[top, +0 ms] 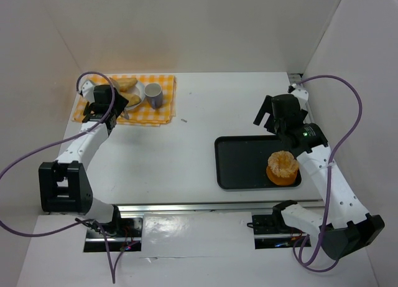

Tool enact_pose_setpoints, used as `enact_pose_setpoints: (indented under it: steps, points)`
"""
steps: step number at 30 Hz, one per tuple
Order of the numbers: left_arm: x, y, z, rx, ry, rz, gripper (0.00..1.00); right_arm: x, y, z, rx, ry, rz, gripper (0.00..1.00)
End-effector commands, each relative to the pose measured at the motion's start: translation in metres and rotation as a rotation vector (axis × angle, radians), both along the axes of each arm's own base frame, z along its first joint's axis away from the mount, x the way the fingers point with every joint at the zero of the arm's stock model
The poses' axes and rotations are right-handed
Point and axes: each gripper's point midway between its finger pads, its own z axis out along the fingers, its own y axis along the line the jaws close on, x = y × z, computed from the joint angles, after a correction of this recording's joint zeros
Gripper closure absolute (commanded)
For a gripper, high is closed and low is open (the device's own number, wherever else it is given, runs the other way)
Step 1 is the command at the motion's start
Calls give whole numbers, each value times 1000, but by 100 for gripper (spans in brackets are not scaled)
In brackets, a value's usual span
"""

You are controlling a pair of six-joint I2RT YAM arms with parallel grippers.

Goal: Place the bread

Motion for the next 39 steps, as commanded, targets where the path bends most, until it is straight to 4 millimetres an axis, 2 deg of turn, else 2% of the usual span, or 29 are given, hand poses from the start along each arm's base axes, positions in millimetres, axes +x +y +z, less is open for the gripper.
enact_pose_setpoints:
  steps: [1,5,8,10,11,12,14,15,16,17,18,21,22,24,25,27,30,31,33,35,38,39]
  points:
    - [-3,13,70,84,-151,49,31,9,1,12,12,-53,1,0]
    - [-13,22,94,137,-182,76,31,9,1,12,12,-53,1,0]
    - [-22,18,117,181,-213,34,31,7,1,10,12,-53,1,0]
    - [-24,2,133,208,-243,-46,31,7,1,10,12,-53,1,0]
    - [-24,-6,135,218,-234,-83,31,6,0,7,9,-45,1,0]
    - [-24,-27,144,251,-238,-172,32,6,2,6,14,-43,9,0]
    - [-30,-53,141,272,-198,-276,32,8,3,8,17,-52,9,0]
    - [-33,-82,132,274,-176,-377,33,7,4,4,20,-41,17,0]
    - [-36,-98,132,277,-180,-431,33,7,4,4,20,-41,17,0]
    - [-40,-113,122,275,-150,-473,34,9,5,6,23,-51,17,0]
    - [-49,-145,119,278,-148,-568,34,8,7,5,29,-49,26,0]
    - [-65,-186,79,294,-40,-682,34,8,7,5,30,-49,26,0]
    - [-74,-207,68,303,-23,-735,34,8,7,5,30,-49,26,0]
    - [-83,-220,32,302,57,-768,34,7,6,8,32,-58,26,0]
    - [-86,-230,24,309,60,-788,34,5,6,6,29,-48,26,0]
    - [-90,-241,-5,320,102,-821,34,3,3,8,24,-51,19,0]
    - [-89,-252,-25,350,131,-842,34,-1,0,5,16,-44,11,0]
    - [-89,-255,-41,366,170,-850,34,-3,0,8,19,-53,11,0]
    - [-86,-256,-52,378,198,-845,34,-4,-1,6,16,-43,11,0]
    - [-90,-258,-72,372,253,-847,34,-6,-3,9,13,-53,4,0]
    - [-94,-256,-87,380,314,-848,28,-6,-3,9,14,-53,4,0]
    - [-96,-257,-94,379,341,-858,19,-6,-4,9,8,-55,-4,0]
